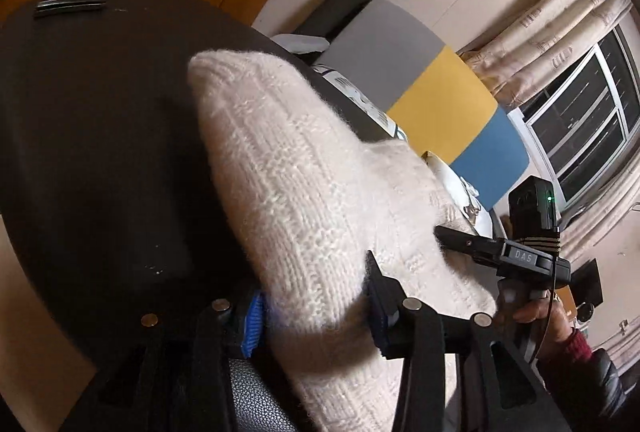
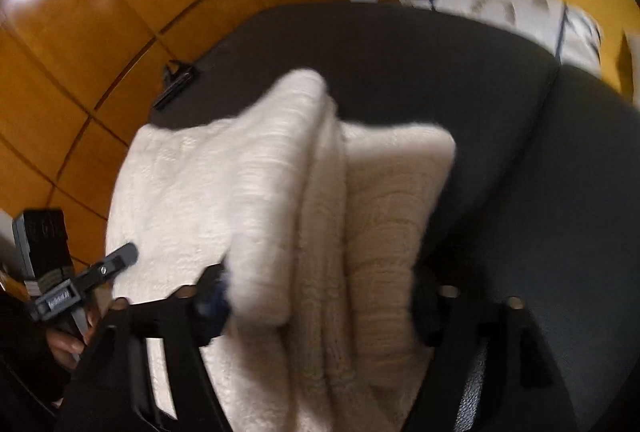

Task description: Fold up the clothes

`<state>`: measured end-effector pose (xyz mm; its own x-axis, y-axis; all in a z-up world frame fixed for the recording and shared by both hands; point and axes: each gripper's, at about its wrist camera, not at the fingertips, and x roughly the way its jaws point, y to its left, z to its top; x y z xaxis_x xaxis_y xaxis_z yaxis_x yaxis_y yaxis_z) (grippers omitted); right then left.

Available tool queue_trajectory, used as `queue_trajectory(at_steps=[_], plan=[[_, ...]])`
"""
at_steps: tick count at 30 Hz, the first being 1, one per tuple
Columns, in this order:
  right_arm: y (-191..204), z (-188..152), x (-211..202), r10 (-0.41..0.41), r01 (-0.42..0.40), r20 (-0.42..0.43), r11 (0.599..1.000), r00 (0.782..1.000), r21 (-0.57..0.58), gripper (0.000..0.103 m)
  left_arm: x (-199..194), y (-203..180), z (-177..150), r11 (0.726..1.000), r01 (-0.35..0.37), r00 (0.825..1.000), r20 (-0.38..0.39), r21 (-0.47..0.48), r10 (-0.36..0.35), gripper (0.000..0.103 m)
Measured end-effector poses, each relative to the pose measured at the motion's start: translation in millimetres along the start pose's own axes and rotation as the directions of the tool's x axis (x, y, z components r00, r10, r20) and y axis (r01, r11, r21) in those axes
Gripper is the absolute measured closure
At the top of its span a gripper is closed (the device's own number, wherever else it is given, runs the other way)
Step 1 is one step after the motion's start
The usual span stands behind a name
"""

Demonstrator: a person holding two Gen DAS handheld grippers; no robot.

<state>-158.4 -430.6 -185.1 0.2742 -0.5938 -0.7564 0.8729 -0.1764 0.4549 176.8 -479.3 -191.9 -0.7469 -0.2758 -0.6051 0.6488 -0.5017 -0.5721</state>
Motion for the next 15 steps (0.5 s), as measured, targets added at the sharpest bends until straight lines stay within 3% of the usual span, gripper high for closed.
queue_trajectory(at_steps=[3, 5, 7, 9, 11, 13, 15], plan=[[-3.6, -10.8, -22.5, 0.007, -0.007, 0.029, 1.000, 1.000, 0.014, 0.026, -4.7, 12.3, 3.4, 1.000, -0.001, 1.000, -0.016, 0.003, 0.001, 0.056], [-2.1, -15.2, -44.5, -0.026, 0.027, 0.079, 1.000, 0.997, -0.006, 0.026, -17.6, 13.2, 2.7, 0.999, -0.038, 0.999, 0.010, 0.025, 0.038, 0.055], [5.6, -18.5, -72.7, -0.114, 0.124, 0.157, 0.991, 0.981, -0.056, 0.026, -30.6, 14.1, 1.9, 0.996, -0.076, 0.997, 0.036, 0.047, 0.074, 0.055], [30.9, -26.0, -95.6, -0.111, 0.151, 0.226, 0.974, 0.968, -0.169, 0.026, -42.7, 6.2, 2.4, 0.988, -0.129, 0.989, 0.084, 0.082, 0.122, 0.058], [65.1, -25.7, -90.8, -0.045, 0.115, 0.214, 0.939, 0.976, -0.323, 0.026, -53.7, -5.5, 6.1, 0.978, -0.154, 0.980, 0.150, 0.139, 0.133, 0.058], [99.3, -25.4, -85.6, 0.018, 0.075, 0.190, 0.879, 0.982, -0.470, 0.026, -55.7, -16.1, 13.5, 0.969, -0.164, 0.974, 0.189, 0.185, 0.129, 0.058], [115.2, -27.6, -60.1, -0.006, 0.077, 0.131, 0.837, 0.991, -0.542, 0.026, -49.4, -25.7, 24.3, 0.962, -0.158, 0.972, 0.205, 0.223, 0.112, 0.058]])
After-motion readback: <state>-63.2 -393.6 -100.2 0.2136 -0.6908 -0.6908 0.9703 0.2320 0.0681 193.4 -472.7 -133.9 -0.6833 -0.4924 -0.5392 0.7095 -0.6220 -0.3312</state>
